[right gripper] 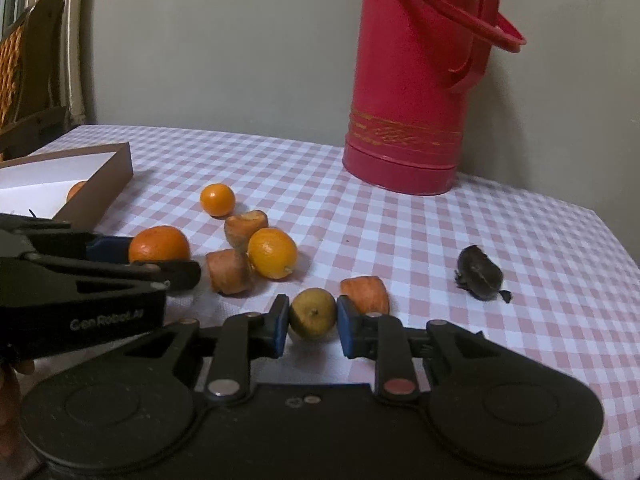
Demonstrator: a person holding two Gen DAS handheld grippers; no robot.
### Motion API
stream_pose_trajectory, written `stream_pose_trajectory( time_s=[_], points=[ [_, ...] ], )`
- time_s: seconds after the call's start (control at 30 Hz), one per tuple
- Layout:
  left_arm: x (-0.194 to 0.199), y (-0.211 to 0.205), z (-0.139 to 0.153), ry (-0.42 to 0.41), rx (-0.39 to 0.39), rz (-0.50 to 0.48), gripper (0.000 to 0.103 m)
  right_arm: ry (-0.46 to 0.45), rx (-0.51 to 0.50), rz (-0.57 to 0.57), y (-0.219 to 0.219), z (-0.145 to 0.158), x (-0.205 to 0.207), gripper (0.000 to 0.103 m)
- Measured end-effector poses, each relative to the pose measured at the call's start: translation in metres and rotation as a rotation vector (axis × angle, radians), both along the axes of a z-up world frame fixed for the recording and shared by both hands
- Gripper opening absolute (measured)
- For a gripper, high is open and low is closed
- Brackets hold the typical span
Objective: Organize fruits
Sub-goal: 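Carry both fruits over the white box and open both tools to drop them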
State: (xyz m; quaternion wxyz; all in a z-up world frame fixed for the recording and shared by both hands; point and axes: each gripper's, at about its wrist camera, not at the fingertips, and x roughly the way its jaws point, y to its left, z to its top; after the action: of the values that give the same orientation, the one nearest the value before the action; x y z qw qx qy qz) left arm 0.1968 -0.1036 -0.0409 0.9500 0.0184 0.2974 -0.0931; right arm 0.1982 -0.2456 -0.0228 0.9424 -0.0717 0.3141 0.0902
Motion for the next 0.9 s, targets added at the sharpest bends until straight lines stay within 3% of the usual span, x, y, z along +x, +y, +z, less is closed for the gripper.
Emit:
stream_pose_trajectory(
  time_s=[0.43, 0.67, 0.9],
  points=[
    [-0.064, 0.028, 0.040, -0.127, 0.011, -0.015, 0.041, -0.122, 0.022, -0.030, -0.001, 0.040, -0.052, 0.017],
    [-0.100, 0.060, 0.052, -0.166, 0.016, 0.022, 0.041, -0.216, 0.086, 0.019, 0.017, 0.055, -0.099, 0.017],
    [-0.130, 0.108, 0.058, -0.194, 0.028, 0.102, 0.041, -0.264, 0.101, 0.113, 0.052, 0.062, -0.115, 0.017]
  ],
)
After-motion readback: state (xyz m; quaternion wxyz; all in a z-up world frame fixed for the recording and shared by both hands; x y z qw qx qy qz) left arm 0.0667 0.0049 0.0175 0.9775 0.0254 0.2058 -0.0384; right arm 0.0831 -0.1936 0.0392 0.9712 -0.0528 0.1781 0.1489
